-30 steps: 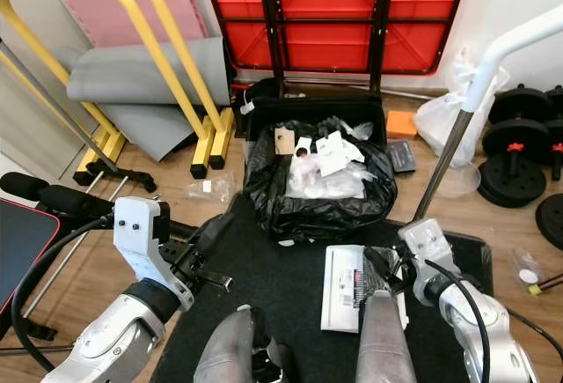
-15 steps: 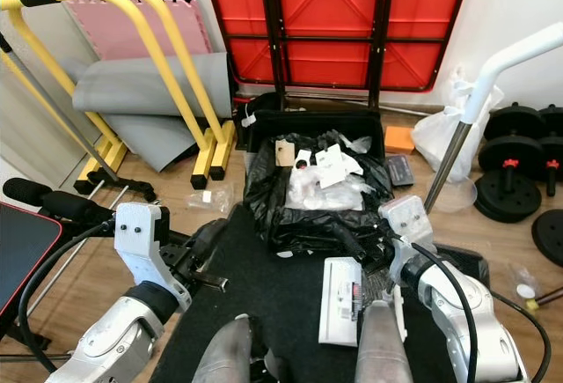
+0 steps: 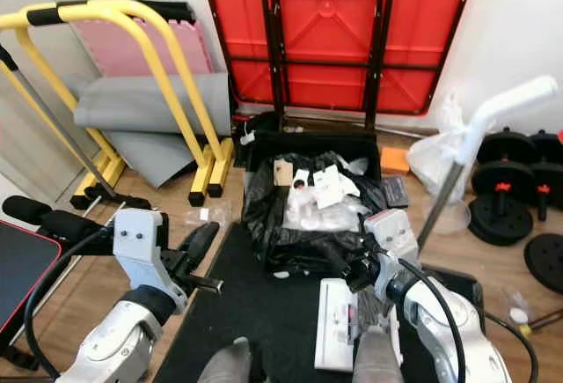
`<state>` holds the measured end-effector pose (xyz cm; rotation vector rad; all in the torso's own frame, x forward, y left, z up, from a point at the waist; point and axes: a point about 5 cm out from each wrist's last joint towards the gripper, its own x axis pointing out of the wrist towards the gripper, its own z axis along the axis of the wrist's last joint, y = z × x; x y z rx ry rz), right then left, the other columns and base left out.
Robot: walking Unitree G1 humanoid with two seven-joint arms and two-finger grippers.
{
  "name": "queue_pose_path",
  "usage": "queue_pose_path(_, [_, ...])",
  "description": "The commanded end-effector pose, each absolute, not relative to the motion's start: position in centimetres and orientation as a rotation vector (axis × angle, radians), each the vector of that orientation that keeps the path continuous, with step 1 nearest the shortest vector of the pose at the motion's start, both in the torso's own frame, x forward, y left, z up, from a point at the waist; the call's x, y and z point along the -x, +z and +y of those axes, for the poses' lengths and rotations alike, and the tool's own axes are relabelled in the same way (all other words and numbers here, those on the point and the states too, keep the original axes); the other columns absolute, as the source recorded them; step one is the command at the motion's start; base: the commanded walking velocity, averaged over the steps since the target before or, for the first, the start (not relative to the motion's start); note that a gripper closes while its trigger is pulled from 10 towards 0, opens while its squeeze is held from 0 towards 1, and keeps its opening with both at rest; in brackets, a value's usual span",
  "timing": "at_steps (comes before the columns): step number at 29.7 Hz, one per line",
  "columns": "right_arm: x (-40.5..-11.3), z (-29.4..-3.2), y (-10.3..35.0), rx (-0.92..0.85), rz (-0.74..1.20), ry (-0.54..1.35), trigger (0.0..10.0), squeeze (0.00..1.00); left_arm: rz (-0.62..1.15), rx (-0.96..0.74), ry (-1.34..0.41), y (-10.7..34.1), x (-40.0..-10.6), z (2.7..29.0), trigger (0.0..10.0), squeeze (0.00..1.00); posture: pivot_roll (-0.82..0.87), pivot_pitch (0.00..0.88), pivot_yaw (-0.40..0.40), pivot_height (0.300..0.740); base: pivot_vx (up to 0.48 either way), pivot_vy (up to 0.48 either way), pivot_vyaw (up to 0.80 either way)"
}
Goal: Sweep floor
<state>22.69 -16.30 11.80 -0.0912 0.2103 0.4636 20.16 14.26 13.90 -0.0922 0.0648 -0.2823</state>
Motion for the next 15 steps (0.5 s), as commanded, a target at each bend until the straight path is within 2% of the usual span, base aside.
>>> queue_pose_path(1, [-22.55, -16.36, 11.78, 0.079, 0.214, 0.453, 10.0, 0.00, 0.077, 0.065, -0.225, 13.53, -20.06, 14.53, 10.0, 0.00, -0.14, 0.059, 0.027, 0.707, 0.000, 0.000, 0.00])
queue_pose_path(9, [-22.88, -16.37, 11.73, 0.095, 0.213, 0.428, 10.0, 0.00, 0.071, 0.026, -0.223, 13.24, -20.40, 14.40, 10.0, 0.00, -0.14, 0.039, 0.025, 0.737, 0.000, 0.000, 0.00])
queue_pose_path(15, [-23.05, -16.41, 11.72, 0.107, 0.213, 0.422, 10.0, 0.00, 0.065, 0.007, -0.227, 13.19, -20.57, 14.30, 10.0, 0.00, -0.15, 0.031, 0.021, 0.740, 0.000, 0.000, 0.00])
